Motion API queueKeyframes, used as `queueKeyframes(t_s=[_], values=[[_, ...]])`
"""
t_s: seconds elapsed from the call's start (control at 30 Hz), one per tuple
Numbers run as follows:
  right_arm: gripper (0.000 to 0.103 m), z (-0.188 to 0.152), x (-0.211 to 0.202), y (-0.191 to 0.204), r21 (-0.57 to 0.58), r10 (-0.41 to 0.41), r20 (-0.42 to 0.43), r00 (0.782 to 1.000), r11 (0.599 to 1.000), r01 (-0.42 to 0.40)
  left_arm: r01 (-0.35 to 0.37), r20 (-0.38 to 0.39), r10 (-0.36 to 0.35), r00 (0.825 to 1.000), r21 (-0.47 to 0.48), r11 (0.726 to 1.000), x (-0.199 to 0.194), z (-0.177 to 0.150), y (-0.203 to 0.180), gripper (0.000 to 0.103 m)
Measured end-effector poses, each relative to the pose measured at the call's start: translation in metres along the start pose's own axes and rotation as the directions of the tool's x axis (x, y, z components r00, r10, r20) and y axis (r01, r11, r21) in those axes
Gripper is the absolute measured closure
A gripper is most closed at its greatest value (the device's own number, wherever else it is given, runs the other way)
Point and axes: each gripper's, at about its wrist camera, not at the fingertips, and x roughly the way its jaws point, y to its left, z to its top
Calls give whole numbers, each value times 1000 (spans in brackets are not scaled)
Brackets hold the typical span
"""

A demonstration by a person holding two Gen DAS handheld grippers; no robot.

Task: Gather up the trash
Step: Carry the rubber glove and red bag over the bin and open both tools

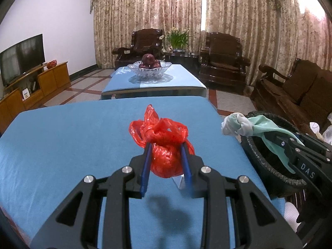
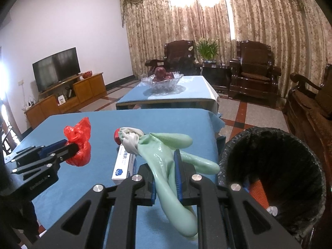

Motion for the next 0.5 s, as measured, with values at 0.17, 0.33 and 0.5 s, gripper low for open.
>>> queueKeyframes(t_s=[0.17,0.33,0.5], values=[[88,4,-10,-7,9,-17,20,1000,1000,17,29,12,-29,1000,14,999,-3,4,-11,77],[88,7,-22,-18,18,-44,40,998,999,43,58,18,-59,998,26,998,-1,9,-23,77],[88,10,-34,-38,45,-96,61,994,995,93,101,23,-103,994,50,994,3,16,-44,77]])
